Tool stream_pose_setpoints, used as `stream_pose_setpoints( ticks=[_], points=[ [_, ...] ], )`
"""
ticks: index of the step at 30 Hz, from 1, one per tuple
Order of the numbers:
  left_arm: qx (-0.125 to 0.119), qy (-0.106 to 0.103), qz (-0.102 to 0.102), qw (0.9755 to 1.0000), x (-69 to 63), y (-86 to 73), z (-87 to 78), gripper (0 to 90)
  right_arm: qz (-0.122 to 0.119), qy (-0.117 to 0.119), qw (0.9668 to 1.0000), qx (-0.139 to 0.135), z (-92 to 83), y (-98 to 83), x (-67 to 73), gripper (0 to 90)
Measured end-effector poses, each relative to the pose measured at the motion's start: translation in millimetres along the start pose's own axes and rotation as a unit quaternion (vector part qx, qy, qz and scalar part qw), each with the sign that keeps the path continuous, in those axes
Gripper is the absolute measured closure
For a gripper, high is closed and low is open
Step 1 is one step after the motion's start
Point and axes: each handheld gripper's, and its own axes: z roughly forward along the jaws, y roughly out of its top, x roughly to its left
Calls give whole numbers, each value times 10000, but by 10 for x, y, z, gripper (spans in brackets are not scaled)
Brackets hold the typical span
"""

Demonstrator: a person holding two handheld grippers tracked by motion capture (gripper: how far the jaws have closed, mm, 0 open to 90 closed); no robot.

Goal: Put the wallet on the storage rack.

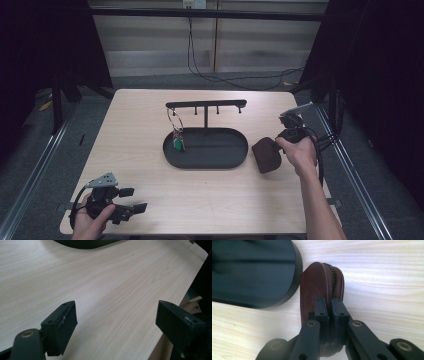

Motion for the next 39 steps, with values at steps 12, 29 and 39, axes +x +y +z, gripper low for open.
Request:
stream_pose_setpoints(
  ticks=[12, 29, 39],
  points=[
    [38, -31, -25, 10000, 3, -1, 10, 172, -418, -564, 9975, 60, -261, 52, 207, 842],
    [25, -19, -13, 10000, 14, 0, 0, 169, -785, -973, 9920, 167, -425, 118, 394, 839],
    [13, -21, -20, 10000, 11, -4, -7, 169, -942, -971, 9908, 35, -571, 147, 557, 839]
  ],
)
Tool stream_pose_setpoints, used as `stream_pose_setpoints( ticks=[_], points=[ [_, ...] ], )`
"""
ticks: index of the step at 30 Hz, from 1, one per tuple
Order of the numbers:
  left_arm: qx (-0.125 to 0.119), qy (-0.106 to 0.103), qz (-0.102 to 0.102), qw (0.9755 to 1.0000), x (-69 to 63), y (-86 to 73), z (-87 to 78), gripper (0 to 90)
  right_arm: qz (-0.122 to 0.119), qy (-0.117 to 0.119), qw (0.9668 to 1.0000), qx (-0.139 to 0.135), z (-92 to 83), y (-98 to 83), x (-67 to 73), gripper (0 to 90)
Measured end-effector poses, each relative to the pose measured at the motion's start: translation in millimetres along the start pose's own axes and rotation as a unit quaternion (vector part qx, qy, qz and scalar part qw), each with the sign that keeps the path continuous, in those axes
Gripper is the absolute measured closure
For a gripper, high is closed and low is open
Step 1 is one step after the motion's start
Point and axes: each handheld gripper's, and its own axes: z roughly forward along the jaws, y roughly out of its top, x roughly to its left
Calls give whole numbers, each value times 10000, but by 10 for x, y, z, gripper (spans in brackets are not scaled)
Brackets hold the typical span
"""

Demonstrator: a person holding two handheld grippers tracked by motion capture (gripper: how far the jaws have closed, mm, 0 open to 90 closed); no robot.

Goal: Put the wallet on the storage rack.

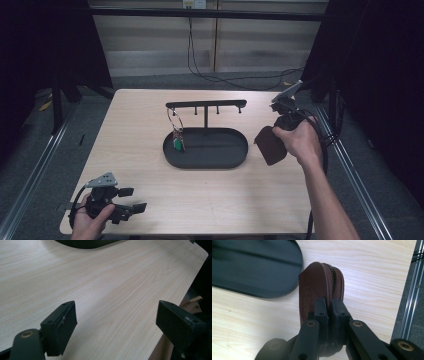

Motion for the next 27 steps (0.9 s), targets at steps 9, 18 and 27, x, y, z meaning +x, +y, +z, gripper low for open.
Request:
stream_pose_setpoints(
  ticks=[9, 18, 27],
  points=[
    [-12, -1, -18, 10000, 3, -1, -3, 169, -141, 51, 9998, -110, -115, 123, 186, 838],
    [-36, 0, -16, 10000, 1, -1, -4, 169, -311, 263, 9990, -160, -82, 211, 390, 838],
    [-15, -3, -14, 10000, 8, 0, 0, 169, -83, 743, 9966, -342, 39, 261, 422, 840]
  ],
)
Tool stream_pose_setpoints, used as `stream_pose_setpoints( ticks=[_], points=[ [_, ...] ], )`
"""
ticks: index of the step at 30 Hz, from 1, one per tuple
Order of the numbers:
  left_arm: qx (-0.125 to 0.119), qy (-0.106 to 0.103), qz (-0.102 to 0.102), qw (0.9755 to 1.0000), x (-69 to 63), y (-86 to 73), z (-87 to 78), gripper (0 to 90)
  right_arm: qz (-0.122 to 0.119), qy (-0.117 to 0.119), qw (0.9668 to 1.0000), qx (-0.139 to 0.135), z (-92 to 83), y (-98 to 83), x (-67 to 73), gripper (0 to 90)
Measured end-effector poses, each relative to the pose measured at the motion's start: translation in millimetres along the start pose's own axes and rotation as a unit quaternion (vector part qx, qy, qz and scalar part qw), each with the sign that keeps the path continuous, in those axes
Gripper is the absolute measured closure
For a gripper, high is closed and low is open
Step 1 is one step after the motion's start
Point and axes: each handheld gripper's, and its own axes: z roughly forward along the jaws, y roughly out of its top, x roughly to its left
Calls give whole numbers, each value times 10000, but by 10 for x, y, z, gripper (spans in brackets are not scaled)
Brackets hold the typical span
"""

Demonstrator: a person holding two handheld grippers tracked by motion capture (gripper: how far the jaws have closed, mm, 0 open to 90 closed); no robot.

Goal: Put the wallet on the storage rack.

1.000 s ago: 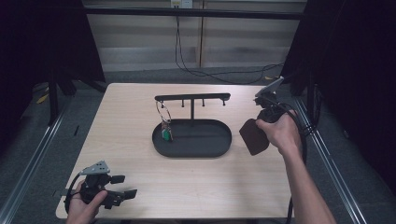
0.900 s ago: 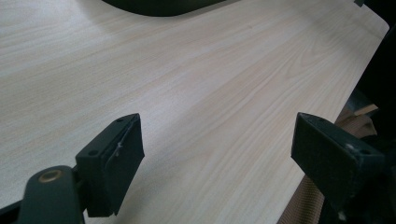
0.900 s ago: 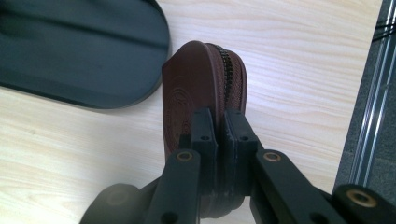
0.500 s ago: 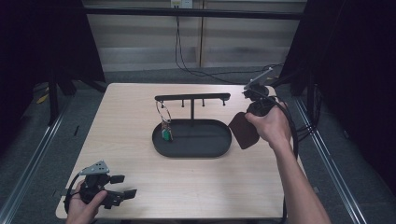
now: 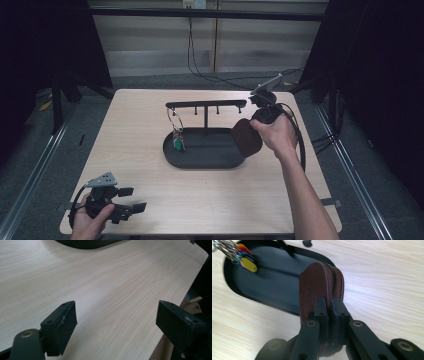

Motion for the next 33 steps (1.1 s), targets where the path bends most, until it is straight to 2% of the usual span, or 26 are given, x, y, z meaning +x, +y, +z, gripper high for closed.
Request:
stream_pose_setpoints(
  ticks=[9, 14, 23, 24, 26, 33],
  points=[
    [-27, 10, 1, 10000, 2, -1, -17, 169, 317, 529, 9979, -180, 144, 33, -33, 841],
    [-21, 9, -4, 10000, 4, -1, -17, 169, 511, 710, 9959, -227, 187, 45, -67, 840],
    [-22, 16, 1, 10000, 4, -1, -16, 169, 856, 1186, 9884, -410, 349, 18, -129, 840],
    [-22, 15, -2, 10000, 6, -1, -16, 169, 862, 1193, 9878, -517, 368, 10, -134, 841],
    [-12, 13, -2, 10000, 10, -2, -16, 169, 950, 1332, 9851, -528, 413, 0, -151, 841],
    [-2, 4, 9, 10000, 5, 3, -10, 169, 1219, 1406, 9809, -576, 578, -45, -246, 841]
  ],
)
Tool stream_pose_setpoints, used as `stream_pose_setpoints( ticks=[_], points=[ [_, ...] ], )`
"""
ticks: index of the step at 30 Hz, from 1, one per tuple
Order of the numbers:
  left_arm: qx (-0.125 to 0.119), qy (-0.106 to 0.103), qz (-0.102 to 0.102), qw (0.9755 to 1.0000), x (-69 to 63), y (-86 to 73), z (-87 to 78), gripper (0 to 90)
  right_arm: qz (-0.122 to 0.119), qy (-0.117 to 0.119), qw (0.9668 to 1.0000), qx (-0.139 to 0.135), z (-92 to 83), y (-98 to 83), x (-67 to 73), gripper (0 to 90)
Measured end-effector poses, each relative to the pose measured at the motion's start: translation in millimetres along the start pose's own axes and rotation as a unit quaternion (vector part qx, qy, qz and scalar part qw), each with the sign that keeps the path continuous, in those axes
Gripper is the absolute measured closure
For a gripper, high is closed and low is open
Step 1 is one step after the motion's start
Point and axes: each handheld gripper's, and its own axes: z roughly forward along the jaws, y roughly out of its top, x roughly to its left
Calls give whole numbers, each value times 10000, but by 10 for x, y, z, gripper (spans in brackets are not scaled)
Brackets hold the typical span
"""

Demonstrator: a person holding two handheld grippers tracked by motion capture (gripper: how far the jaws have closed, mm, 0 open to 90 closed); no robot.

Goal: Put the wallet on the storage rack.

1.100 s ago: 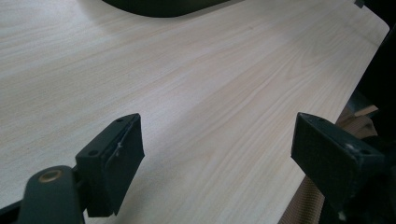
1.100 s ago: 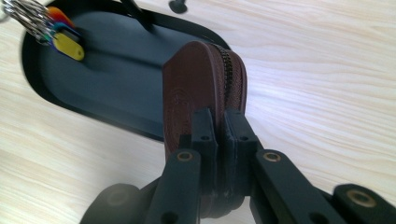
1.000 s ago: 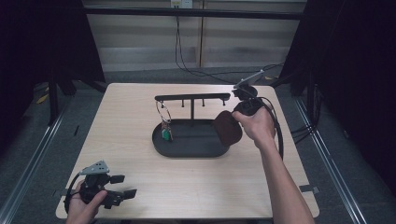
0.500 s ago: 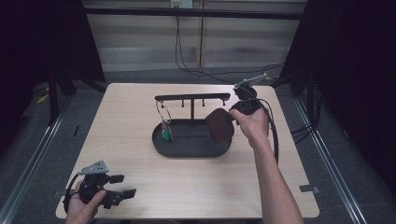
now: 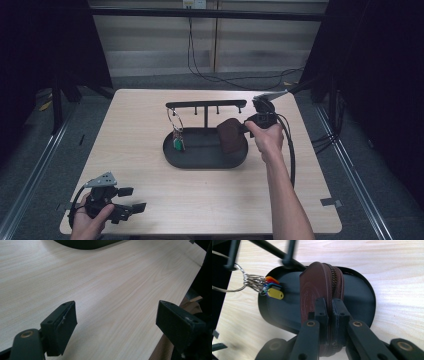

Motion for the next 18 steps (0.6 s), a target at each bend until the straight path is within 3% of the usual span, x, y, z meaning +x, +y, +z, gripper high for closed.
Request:
stream_pose_setpoints(
  ticks=[12, 15, 18],
  points=[
    [-21, 8, -10, 10000, 7, -1, -3, 169, 189, 159, 9996, 123, 428, -94, -160, 839],
    [-19, 3, -6, 10000, 6, 0, -5, 169, 334, 160, 9993, 92, 491, -119, -190, 838],
    [-39, 8, -34, 10000, 6, 0, -7, 169, 313, 95, 9995, 48, 510, -118, -184, 836]
  ],
)
